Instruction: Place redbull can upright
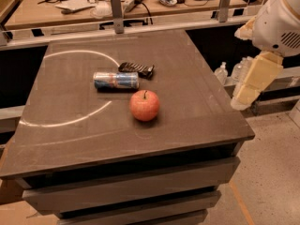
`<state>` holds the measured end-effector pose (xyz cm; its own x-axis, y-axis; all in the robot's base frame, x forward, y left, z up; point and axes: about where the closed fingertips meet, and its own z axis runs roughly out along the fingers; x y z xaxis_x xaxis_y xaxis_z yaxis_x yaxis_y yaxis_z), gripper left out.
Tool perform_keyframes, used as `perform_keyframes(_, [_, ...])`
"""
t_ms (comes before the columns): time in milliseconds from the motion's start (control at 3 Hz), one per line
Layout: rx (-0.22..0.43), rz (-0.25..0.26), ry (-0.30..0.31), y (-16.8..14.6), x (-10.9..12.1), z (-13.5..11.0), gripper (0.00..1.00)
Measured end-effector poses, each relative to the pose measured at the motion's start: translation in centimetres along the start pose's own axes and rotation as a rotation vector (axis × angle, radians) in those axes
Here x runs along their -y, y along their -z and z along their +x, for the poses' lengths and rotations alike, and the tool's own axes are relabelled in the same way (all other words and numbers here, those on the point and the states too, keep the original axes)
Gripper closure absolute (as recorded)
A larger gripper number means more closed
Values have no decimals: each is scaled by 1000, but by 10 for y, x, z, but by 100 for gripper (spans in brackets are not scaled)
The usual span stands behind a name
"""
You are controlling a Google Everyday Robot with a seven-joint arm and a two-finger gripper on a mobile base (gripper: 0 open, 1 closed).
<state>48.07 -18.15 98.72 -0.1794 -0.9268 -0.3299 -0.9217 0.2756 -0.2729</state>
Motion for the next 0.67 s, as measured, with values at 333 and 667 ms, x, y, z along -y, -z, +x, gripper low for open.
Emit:
perform_keyframes(333, [32,-2,-10,-21,21,-25,0])
perform_keyframes(667, [58,-10,-10,-42,40,-52,0])
